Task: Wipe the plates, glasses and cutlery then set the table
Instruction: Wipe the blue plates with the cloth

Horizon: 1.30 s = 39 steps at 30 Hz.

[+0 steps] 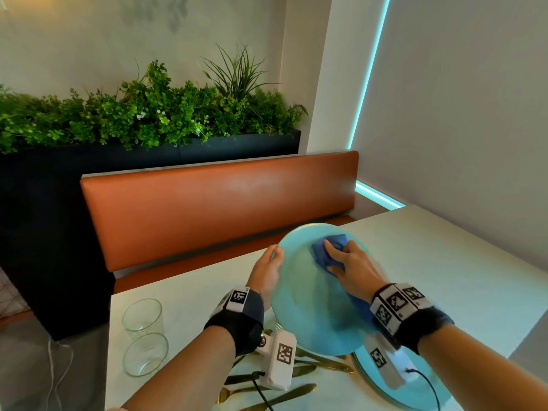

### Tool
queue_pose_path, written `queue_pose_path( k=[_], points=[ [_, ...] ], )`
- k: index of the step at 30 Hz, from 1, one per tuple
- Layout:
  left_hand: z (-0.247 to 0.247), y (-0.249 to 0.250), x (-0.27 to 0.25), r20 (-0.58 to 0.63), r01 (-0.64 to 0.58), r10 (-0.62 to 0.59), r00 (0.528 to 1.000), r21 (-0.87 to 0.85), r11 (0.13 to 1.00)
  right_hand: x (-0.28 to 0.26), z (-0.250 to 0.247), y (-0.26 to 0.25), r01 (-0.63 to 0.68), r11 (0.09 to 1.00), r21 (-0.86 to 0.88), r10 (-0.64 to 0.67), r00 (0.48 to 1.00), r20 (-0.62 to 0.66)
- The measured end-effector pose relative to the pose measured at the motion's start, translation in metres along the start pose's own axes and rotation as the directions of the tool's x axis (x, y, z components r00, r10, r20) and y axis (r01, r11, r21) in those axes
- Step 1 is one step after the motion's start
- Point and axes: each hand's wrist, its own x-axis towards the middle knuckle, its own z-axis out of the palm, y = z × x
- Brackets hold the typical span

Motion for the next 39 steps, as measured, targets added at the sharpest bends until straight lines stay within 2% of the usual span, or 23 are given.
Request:
queue_pose_path(
  k=[2, 6, 8, 10, 12, 14, 15, 17, 19, 21, 23, 25, 28, 30, 31, 32, 33, 35, 36, 37, 39],
  points=[
    [0.006, 0.001, -0.001, 0.022, 0.005, -0.005, 1.0, -0.018, 1.0, -0.001, 0.001, -0.022, 0.062, 0.997, 0.049, -0.06, 0.998, -0.035],
    [0.005, 0.007, 0.002, -0.035, -0.03, 0.029, 0.999, -0.036, 0.999, -0.03, 0.019, -0.049, 0.219, 0.974, 0.062, -0.222, 0.974, 0.054],
    [-0.003, 0.008, 0.004, -0.075, -0.032, 0.03, 0.997, -0.03, 0.999, -0.051, 0.026, -0.048, 0.328, 0.943, 0.046, -0.332, 0.935, 0.123],
    [-0.011, 0.007, 0.003, -0.095, -0.026, 0.022, 0.995, -0.034, 0.999, -0.065, 0.028, -0.032, 0.337, 0.938, 0.083, -0.346, 0.921, 0.178],
    [-0.014, 0.005, 0.003, -0.108, -0.023, 0.02, 0.994, -0.031, 0.999, -0.066, 0.026, -0.015, 0.376, 0.927, 0.011, -0.373, 0.915, 0.155],
    [-0.016, 0.005, 0.005, -0.118, -0.032, 0.029, 0.993, -0.029, 0.999, -0.058, 0.014, -0.003, 0.354, 0.935, -0.03, -0.344, 0.922, 0.18],
    [-0.016, 0.005, 0.007, -0.112, -0.037, 0.034, 0.993, -0.026, 0.999, -0.051, 0.013, 0.006, 0.295, 0.953, -0.064, -0.284, 0.949, 0.137],
    [-0.013, 0.006, 0.007, -0.076, -0.036, 0.033, 0.997, -0.03, 0.999, -0.035, 0.006, 0.013, 0.106, 0.994, -0.024, -0.106, 0.994, 0.03],
    [-0.006, 0.005, 0.005, -0.035, -0.042, 0.041, 0.999, -0.023, 0.999, -0.018, 0.003, 0.009, -0.023, 0.999, 0.025, 0.025, 0.998, -0.054],
    [0.002, 0.001, 0.002, -0.008, -0.043, 0.043, 0.999, -0.021, 0.999, -0.007, 0.001, -0.007, -0.035, 0.996, 0.084, 0.043, 0.995, -0.092],
    [0.007, -0.001, 0.001, 0.002, -0.035, 0.035, 0.999, -0.014, 0.999, -0.01, 0.003, -0.03, 0.016, 0.995, 0.098, -0.009, 0.997, -0.074],
    [0.005, 0.001, 0.0, -0.026, -0.053, 0.053, 0.998, -0.015, 0.998, -0.027, 0.013, -0.049, 0.12, 0.988, 0.102, -0.116, 0.992, -0.042],
    [-0.009, 0.002, 0.002, -0.127, -0.082, 0.08, 0.989, -0.014, 0.997, -0.06, 0.031, -0.05, 0.339, 0.936, 0.09, -0.345, 0.936, 0.068],
    [-0.02, 0.002, 0.001, -0.148, -0.081, 0.075, 0.986, -0.032, 0.996, -0.069, 0.04, -0.029, 0.401, 0.912, 0.085, -0.409, 0.9, 0.148],
    [-0.024, 0.001, 0.0, -0.149, -0.079, 0.073, 0.986, -0.035, 0.996, -0.068, 0.038, -0.018, 0.4, 0.916, 0.034, -0.397, 0.892, 0.215],
    [-0.026, 0.0, -0.001, -0.146, -0.077, 0.072, 0.987, -0.031, 0.997, -0.065, 0.034, -0.007, 0.362, 0.932, -0.008, -0.35, 0.906, 0.238],
    [-0.027, -0.001, -0.002, -0.14, -0.074, 0.07, 0.988, -0.025, 0.997, -0.058, 0.032, 0.006, 0.28, 0.958, -0.062, -0.264, 0.945, 0.193],
    [-0.023, -0.004, -0.005, -0.107, -0.07, 0.07, 0.992, -0.004, 0.998, -0.036, 0.015, 0.013, 0.046, 0.999, 0.005, -0.046, 0.998, 0.03],
    [-0.019, -0.006, -0.007, -0.082, -0.069, 0.07, 0.994, 0.014, 0.998, -0.025, 0.007, 0.012, 0.001, 0.997, 0.08, 0.007, 0.995, -0.098],
    [-0.014, -0.007, -0.008, -0.058, -0.064, 0.066, 0.996, 0.025, 0.998, -0.014, 0.001, 0.01, -0.038, 0.991, 0.13, 0.055, 0.99, -0.131],
    [-0.005, -0.008, -0.01, -0.022, -0.039, 0.039, 0.999, 0.029, 0.999, 0.0, -0.003, -0.001, -0.008, 0.991, 0.135, 0.034, 0.981, -0.189]
  ],
)
